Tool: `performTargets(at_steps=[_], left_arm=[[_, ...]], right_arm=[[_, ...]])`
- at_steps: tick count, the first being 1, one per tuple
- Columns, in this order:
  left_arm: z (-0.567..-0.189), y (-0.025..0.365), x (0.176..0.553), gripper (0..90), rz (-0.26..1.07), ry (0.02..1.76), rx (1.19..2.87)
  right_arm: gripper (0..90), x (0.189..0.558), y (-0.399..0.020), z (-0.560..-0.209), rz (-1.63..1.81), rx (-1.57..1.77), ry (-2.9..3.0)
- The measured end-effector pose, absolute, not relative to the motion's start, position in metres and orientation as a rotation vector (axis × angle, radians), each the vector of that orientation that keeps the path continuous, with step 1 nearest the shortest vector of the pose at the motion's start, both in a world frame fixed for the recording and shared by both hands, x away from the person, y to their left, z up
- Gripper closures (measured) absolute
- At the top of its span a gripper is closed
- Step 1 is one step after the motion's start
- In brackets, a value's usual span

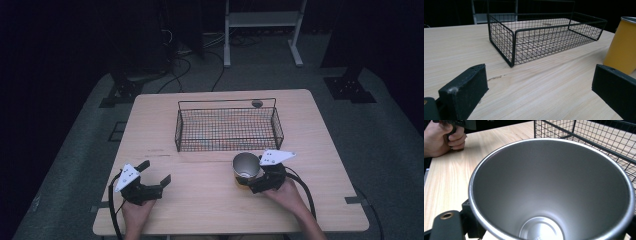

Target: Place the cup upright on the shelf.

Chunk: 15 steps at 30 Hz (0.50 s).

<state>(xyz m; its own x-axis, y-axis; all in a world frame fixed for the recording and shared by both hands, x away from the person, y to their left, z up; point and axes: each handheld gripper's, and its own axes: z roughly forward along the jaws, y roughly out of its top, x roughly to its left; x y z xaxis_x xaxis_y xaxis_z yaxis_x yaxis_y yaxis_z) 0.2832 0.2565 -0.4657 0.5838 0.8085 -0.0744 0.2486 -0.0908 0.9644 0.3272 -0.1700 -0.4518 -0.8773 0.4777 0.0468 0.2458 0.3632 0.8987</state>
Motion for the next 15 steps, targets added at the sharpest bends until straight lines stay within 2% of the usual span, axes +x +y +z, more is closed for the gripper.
performTargets(at_steps=[15], left_arm=[[-0.466, 0.257, 0.283, 0.0, 0.595, 0.899, 1.639]], right_arm=[[13.8, 0.325, -0.173, -0.441, 1.523, 0.642, 2.385]])
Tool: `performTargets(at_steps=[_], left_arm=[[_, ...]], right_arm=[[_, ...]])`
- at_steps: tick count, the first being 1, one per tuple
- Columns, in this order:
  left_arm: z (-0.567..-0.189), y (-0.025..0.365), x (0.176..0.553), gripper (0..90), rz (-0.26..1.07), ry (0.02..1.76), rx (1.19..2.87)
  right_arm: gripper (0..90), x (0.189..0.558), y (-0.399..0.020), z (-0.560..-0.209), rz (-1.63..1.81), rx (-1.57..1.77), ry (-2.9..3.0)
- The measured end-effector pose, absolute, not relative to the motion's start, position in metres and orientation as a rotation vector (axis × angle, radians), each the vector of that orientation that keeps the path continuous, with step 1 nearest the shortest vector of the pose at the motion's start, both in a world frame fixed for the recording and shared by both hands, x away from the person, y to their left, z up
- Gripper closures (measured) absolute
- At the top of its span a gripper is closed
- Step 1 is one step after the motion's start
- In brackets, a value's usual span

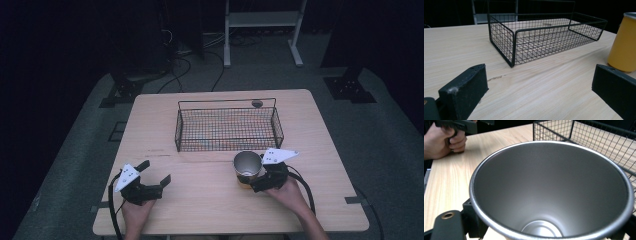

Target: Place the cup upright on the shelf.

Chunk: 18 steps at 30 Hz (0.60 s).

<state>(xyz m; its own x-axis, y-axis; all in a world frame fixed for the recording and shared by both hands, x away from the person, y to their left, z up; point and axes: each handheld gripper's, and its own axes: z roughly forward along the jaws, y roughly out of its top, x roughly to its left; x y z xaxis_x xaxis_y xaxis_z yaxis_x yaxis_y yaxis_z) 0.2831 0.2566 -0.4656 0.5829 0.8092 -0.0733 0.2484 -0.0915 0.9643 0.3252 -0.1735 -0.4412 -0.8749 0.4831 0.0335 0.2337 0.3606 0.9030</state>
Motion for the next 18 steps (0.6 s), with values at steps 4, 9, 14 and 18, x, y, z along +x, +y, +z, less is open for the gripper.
performTargets(at_steps=[4, 9, 14, 18], left_arm=[[-0.466, 0.257, 0.283, 0.0, 0.595, 0.899, 1.639], [-0.466, 0.256, 0.283, 0.0, 0.596, 0.898, 1.639], [-0.466, 0.256, 0.283, 0.0, 0.596, 0.898, 1.64], [-0.466, 0.256, 0.283, 0.0, 0.597, 0.896, 1.641]], right_arm=[[13.9, 0.326, -0.174, -0.431, 1.524, 0.634, 2.376], [14.0, 0.329, -0.175, -0.42, 1.542, 0.625, 2.374], [14.0, 0.332, -0.174, -0.411, 1.548, 0.608, 2.371], [14.0, 0.336, -0.173, -0.402, 1.556, 0.59, 2.376]])
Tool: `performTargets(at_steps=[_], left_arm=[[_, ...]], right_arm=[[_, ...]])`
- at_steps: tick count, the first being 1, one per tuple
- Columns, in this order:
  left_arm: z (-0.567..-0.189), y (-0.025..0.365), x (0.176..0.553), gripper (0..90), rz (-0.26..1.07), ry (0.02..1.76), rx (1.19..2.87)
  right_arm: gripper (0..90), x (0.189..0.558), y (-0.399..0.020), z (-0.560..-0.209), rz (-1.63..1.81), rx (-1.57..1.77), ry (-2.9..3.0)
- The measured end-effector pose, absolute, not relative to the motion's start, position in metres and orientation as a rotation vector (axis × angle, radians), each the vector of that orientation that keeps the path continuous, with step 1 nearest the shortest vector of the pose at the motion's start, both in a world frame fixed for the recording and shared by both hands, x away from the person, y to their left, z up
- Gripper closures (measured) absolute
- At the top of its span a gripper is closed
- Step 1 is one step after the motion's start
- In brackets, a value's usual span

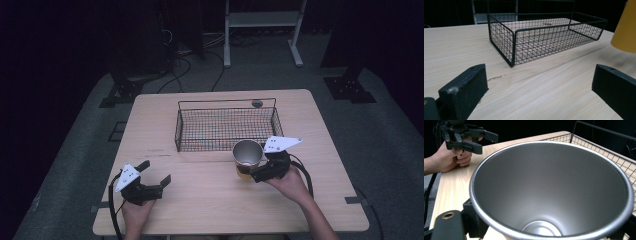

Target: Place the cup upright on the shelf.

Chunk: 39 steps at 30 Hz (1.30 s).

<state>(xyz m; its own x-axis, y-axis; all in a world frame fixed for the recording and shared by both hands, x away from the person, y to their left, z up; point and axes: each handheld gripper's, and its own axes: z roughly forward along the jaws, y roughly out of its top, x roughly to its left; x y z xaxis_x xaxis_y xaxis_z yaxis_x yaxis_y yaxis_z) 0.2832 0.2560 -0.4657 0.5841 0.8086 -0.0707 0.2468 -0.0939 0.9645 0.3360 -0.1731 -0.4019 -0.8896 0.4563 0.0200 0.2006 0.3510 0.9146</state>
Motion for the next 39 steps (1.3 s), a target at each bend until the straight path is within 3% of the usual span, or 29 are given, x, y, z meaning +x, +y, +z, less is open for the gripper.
performTargets(at_steps=[39], left_arm=[[-0.466, 0.257, 0.283, 0.0, 0.59, 0.893, 1.639]], right_arm=[[14.2, 0.425, -0.162, -0.327, 1.582, 0.649, 2.333]])
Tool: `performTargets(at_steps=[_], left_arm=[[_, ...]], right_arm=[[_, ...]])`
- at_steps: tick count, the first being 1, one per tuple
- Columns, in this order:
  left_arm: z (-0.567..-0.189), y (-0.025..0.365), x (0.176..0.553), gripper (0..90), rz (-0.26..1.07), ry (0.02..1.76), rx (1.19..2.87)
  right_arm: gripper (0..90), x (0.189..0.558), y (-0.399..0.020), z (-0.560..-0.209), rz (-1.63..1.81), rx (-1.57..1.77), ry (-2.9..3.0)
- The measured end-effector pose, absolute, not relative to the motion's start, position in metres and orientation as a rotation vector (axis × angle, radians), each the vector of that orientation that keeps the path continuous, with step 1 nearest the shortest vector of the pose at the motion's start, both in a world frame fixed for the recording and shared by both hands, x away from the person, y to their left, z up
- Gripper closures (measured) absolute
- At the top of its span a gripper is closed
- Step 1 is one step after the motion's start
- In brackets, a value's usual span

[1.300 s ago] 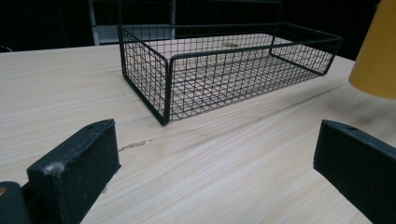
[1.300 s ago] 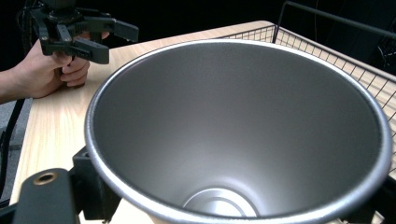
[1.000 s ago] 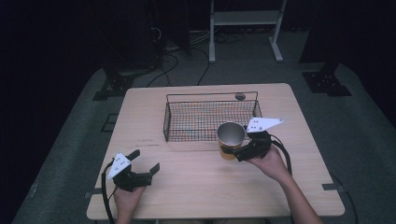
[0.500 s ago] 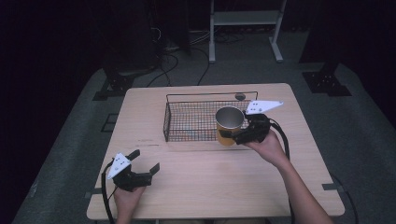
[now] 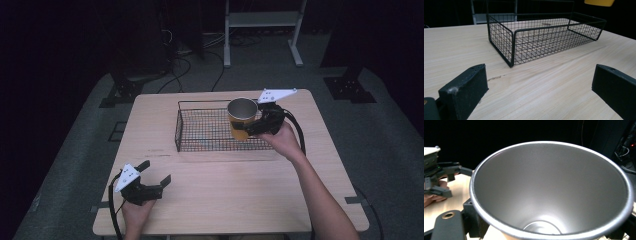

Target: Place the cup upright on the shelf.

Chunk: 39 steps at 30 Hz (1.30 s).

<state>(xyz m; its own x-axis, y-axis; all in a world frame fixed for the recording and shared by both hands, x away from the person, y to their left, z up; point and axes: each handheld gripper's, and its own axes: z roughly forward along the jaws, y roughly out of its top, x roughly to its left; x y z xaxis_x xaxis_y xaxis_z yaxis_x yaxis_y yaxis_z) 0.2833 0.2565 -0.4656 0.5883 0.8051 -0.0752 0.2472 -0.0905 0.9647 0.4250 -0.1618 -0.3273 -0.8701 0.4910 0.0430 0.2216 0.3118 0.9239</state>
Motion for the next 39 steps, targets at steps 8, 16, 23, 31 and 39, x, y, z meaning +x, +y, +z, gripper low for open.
performTargets(at_steps=[8, 16, 23, 31, 39], left_arm=[[-0.466, 0.256, 0.283, 0.0, 0.588, 0.894, 1.638], [-0.466, 0.256, 0.283, 0.0, 0.585, 0.891, 1.637], [-0.466, 0.257, 0.283, 0.0, 0.584, 0.891, 1.635], [-0.466, 0.257, 0.283, 0.0, 0.582, 0.89, 1.635], [-0.466, 0.257, 0.283, 0.0, 0.58, 0.89, 1.632]], right_arm=[[14.2, 0.443, -0.157, -0.32, 1.564, 0.661, 2.324], [14.2, 0.461, -0.151, -0.322, 1.561, 0.67, 2.324], [14.2, 0.472, -0.146, -0.332, 1.564, 0.701, 2.33], [14.2, 0.492, -0.141, -0.344, 1.552, 0.74, 2.343], [14.2, 0.509, -0.137, -0.359, 1.53, 0.798, 2.35]])
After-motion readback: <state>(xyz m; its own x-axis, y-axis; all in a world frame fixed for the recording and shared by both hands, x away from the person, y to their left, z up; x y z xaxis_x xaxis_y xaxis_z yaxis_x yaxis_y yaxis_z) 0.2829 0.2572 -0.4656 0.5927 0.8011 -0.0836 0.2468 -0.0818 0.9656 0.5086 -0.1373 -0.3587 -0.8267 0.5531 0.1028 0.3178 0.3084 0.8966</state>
